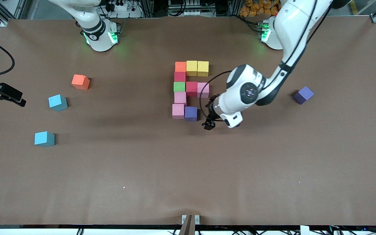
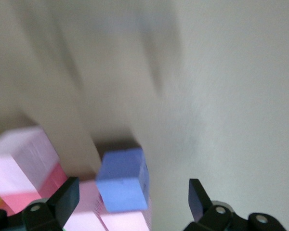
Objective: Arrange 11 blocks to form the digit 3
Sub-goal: 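Lower the purple block beside the bottom pink block and open the left gripper, then move the left gripper to the second purple block and grasp it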
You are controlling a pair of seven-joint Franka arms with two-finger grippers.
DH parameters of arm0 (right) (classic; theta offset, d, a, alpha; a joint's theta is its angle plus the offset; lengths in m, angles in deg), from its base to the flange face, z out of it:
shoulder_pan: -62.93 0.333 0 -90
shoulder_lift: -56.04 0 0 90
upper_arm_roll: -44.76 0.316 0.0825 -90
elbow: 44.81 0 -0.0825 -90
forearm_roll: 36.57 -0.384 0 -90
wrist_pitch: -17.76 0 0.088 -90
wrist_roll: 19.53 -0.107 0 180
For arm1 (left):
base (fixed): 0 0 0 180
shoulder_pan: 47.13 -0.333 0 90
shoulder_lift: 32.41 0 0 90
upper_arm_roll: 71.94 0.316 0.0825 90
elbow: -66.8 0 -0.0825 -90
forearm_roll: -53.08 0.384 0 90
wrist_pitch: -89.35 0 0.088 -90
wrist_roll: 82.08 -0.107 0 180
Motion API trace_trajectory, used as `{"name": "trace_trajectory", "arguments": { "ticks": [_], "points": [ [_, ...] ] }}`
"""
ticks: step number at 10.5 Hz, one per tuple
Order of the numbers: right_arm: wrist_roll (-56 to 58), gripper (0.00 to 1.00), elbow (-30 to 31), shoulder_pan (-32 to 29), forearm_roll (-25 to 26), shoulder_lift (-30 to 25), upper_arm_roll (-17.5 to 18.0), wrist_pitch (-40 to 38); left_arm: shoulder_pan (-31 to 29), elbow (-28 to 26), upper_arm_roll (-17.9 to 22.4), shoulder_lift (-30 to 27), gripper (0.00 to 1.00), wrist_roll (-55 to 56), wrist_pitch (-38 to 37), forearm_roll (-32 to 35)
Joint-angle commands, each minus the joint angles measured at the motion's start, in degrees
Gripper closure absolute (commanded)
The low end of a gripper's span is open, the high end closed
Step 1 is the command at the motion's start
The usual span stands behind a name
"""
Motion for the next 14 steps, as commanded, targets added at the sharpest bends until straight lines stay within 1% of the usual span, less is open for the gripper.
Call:
{"name": "trace_trajectory", "arguments": {
  "ticks": [1, 3, 4, 5, 6, 8, 9, 10, 11, 13, 14],
  "points": [
    [0.4, 0.0, -1.2, -0.5, -0.3, 0.2, 0.2, -0.4, -3.5, -3.6, 3.1, -5.0, 0.0, -15.5, -7.1, -0.2],
    [0.4, 0.0, -1.0, -0.5, -0.4, 0.3, 0.2, -0.8, -6.9, -4.2, 6.0, -6.8, 0.0, -30.5, -14.6, -0.1],
    [0.2, 0.0, -1.0, -0.4, -0.5, 0.4, 0.2, -0.8, -7.8, -5.5, 7.8, -7.7, 0.0, -37.8, -17.3, 1.1],
    [0.1, 0.0, -0.9, -0.4, -0.5, 0.5, 0.2, -0.8, -8.6, -8.0, 9.3, -9.3, 0.0, -43.3, -18.7, 5.9],
    [0.1, 0.0, -0.9, -0.4, -0.5, 0.5, 0.2, -0.8, -9.6, -11.0, 9.6, -10.9, 0.0, -47.3, -18.8, 9.7],
    [0.0, 0.0, -1.0, -0.5, -0.6, 0.5, 0.2, -0.8, -12.7, -16.9, 10.2, -14.3, 0.0, -58.0, -19.6, 15.1],
    [0.0, 0.0, -1.0, -0.5, -0.5, 0.5, 0.2, -0.8, -13.3, -18.8, 12.7, -15.9, 0.0, -63.8, -20.5, 17.3],
    [0.0, 0.0, -1.1, -0.5, -0.5, 0.5, 0.2, -0.8, -13.4, -19.3, 15.2, -16.7, 0.0, -69.3, -22.2, 18.1],
    [0.0, 0.0, -1.0, -0.5, -0.5, 0.5, 0.2, -0.8, -13.7, -19.3, 18.1, -16.9, 0.0, -72.1, -23.2, 18.3],
    [0.0, 0.0, -1.0, -0.5, -0.5, 0.5, 0.2, -0.8, -15.1, -19.3, 21.6, -16.4, 0.0, -73.6, -23.3, 18.9],
    [-0.1, 0.0, -1.1, -0.3, -0.4, 0.4, 0.2, -0.8, -15.9, -20.1, 22.5, -16.4, 0.0, -73.7, -23.3, 18.4]
  ]
}}
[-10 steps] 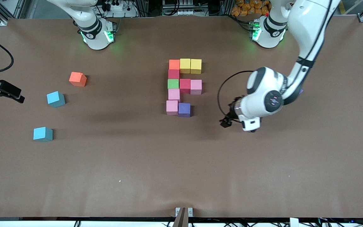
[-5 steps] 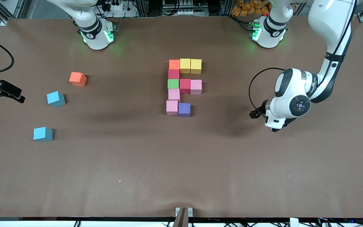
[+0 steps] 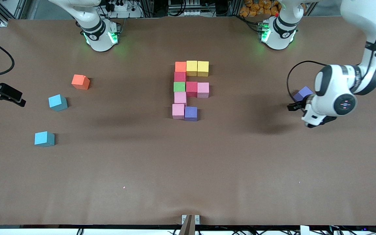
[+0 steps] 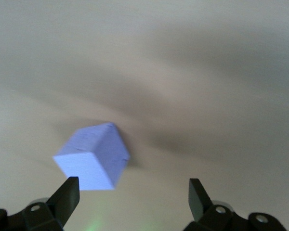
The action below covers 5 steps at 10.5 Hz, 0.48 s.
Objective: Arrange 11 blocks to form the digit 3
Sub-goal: 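Move the left gripper to the second purple block and grasp it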
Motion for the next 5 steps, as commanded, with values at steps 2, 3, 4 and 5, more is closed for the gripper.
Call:
{"name": "trace_trajectory", "arguments": {
  "ticks": [2, 3, 4, 5],
  "points": [
    [-0.1, 0.0, -1.0, -0.3, -0.5, 0.3, 0.2, -0.6, -2.4, -3.3, 3.9, -1.1, 0.0, -0.4, -0.4, -3.4],
    [-0.1, 0.0, -1.0, -0.2, -0.5, 0.3, 0.2, -0.6, -2.4, -4.2, 7.2, -1.1, 0.0, -0.4, -0.5, -9.0],
    [-0.1, 0.0, -1.0, -0.2, -0.5, 0.3, 0.2, -0.6, -2.4, -4.7, 8.8, -1.1, 0.0, -0.4, -0.5, -11.8],
    [-0.1, 0.0, -1.0, -0.3, -0.5, 0.3, 0.2, -0.5, -2.4, -5.1, 10.1, -0.8, 0.0, -0.4, -0.4, -12.8]
  ]
}}
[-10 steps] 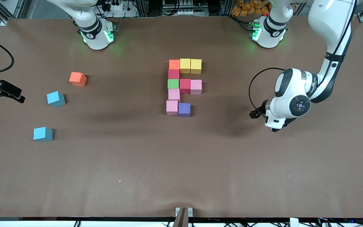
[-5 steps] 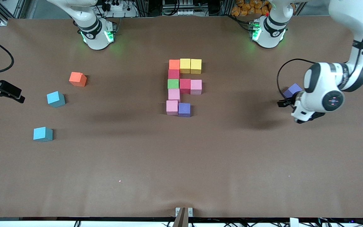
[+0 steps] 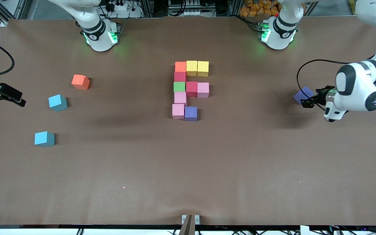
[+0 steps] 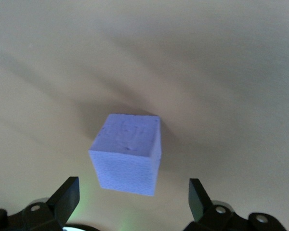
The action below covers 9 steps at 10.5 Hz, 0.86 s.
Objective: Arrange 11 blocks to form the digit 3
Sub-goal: 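Move the left gripper to the second purple block and grasp it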
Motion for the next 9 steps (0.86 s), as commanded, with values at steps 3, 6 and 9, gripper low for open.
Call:
{"name": "trace_trajectory", "arguments": {
  "ticks": [3, 6, 9],
  "points": [
    [-0.1, 0.0, -1.0, -0.1, -0.5, 0.2, 0.2, -0.7, 0.0, -1.9, 2.6, 0.4, 0.0, -0.3, 0.4, -5.4],
    [0.4, 0.0, -1.0, -0.8, -0.5, -0.1, 0.1, -0.7, 0.0, -1.8, 2.6, 2.8, 0.0, -0.7, 1.7, -6.2],
    [-0.1, 0.0, -1.0, -0.9, -0.5, -0.1, 0.1, -0.8, -0.1, -1.4, 2.6, 4.8, 0.0, -1.1, 2.1, -6.2]
  ]
}}
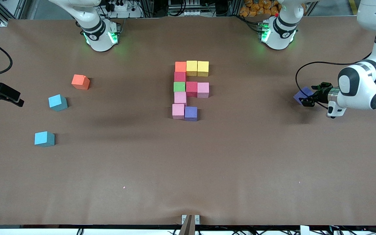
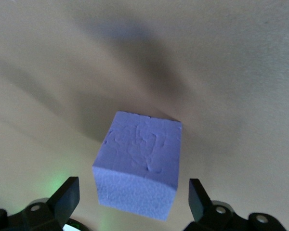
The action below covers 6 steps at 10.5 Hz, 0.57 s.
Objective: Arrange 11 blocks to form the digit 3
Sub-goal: 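Move the left gripper to the second purple block and grasp it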
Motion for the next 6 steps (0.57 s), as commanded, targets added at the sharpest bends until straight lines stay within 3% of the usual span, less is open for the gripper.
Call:
{"name": "trace_trajectory", "arguments": {
  "ticks": [1, 3, 4, 6],
  "points": [
    [-0.2, 0.0, -0.7, -0.6, -0.5, -0.1, 0.2, -0.7, 0.0, 0.3, 0.3, 1.5, 0.0, -1.3, 0.4, -1.3],
    [-0.1, 0.0, -0.7, -0.6, -0.6, -0.5, 0.1, -1.2, 0.0, 0.6, 0.3, 2.6, 0.0, -1.9, 0.4, -1.3],
    [0.0, 0.0, -0.7, -0.4, 0.1, -0.7, 0.2, -5.1, 0.0, 0.9, 0.3, 2.7, 0.02, -2.7, 0.4, -1.3],
    [-0.2, 0.0, -1.8, -0.5, -0.5, -0.5, 0.2, -6.0, 0.0, 1.6, 0.3, 2.8, 0.49, -2.7, 0.3, -1.3]
  ]
}}
